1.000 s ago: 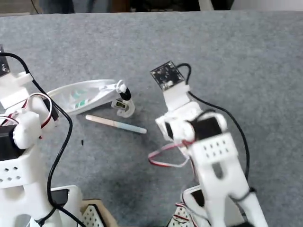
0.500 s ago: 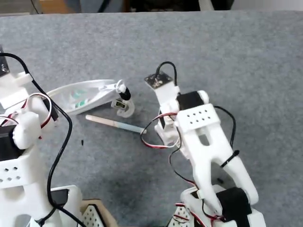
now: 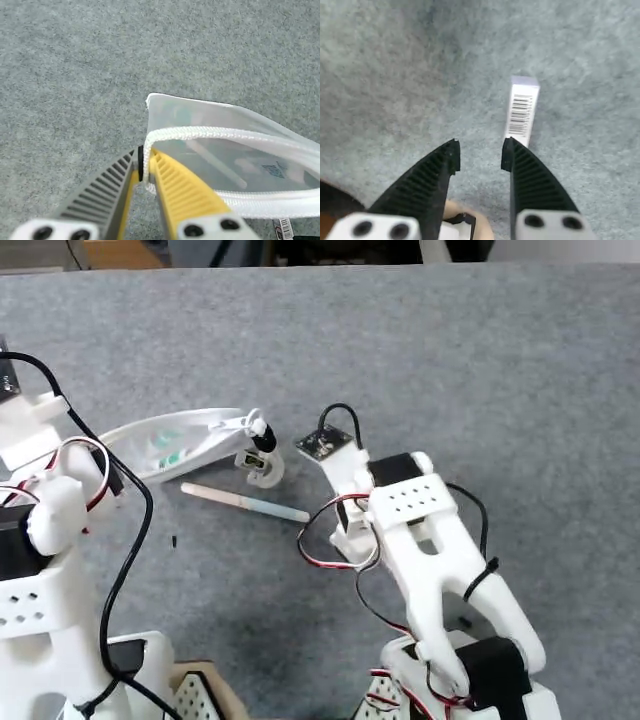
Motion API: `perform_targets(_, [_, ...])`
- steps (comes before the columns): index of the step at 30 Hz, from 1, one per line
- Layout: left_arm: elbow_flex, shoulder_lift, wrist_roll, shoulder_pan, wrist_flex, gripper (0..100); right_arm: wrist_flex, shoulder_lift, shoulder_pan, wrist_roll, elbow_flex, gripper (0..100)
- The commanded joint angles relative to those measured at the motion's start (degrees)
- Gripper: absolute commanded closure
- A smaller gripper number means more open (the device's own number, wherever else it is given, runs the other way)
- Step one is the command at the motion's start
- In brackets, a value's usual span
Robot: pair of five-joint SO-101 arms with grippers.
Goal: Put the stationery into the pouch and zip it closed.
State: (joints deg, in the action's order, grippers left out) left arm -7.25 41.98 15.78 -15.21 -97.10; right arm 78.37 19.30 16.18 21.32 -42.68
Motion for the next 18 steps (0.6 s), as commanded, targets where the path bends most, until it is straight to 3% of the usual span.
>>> perform_targets(1, [0.22, 0.09, -0.44, -1.01, -0.26, 97, -3.43, -0.22, -2.64, 0.88, -0.04, 85.6])
perform_targets(4, [0.22, 0.09, -0.44, -1.01, -0.26, 97, -4.66, -0.22, -3.87, 3.69, -0.13, 84.8])
perform_targets(10, [0.31, 0.09, -0.44, -1.01, -0.26, 97, -4.84, -0.22, -4.40, 3.96, -0.13, 74.3])
perform_targets(18, [0.48, 0.18, -0.44, -1.01, -0.26, 97, -7.82, -2.07, -4.22, 3.96, -0.22, 74.8])
